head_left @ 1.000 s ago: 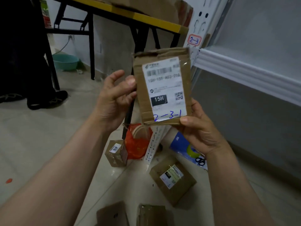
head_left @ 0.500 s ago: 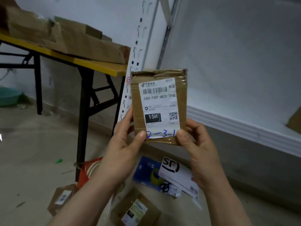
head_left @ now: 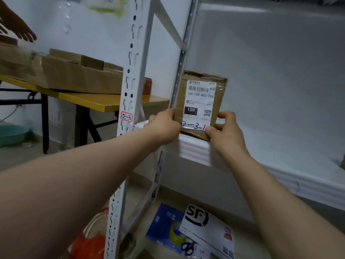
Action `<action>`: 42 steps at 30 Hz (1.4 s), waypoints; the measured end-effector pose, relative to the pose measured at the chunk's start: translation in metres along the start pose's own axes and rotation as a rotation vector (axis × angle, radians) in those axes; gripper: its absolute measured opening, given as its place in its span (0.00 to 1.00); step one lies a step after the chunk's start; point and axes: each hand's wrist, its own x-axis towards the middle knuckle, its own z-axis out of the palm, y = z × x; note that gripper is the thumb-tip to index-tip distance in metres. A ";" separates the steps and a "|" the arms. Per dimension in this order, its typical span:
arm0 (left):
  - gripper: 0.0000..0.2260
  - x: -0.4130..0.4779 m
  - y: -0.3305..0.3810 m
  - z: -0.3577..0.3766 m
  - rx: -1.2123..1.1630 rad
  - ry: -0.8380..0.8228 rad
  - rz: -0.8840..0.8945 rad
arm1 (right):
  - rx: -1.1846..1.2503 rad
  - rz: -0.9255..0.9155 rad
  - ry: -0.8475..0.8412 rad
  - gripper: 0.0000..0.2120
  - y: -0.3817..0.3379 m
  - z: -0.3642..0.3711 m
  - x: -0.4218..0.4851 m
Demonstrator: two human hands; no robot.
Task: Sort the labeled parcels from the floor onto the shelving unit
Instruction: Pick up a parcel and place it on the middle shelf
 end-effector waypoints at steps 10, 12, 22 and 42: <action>0.27 0.044 0.006 0.013 0.089 -0.029 -0.184 | -0.151 0.074 -0.040 0.20 0.009 0.016 0.047; 0.27 0.044 0.007 0.014 0.082 -0.026 -0.194 | -0.147 0.083 -0.042 0.21 0.010 0.016 0.049; 0.28 0.005 -0.012 0.003 0.070 0.355 0.115 | -0.029 -0.171 0.293 0.04 -0.013 0.025 -0.010; 0.07 -0.197 -0.305 0.021 0.120 0.312 -0.276 | 0.045 0.355 -0.397 0.09 0.097 0.227 -0.285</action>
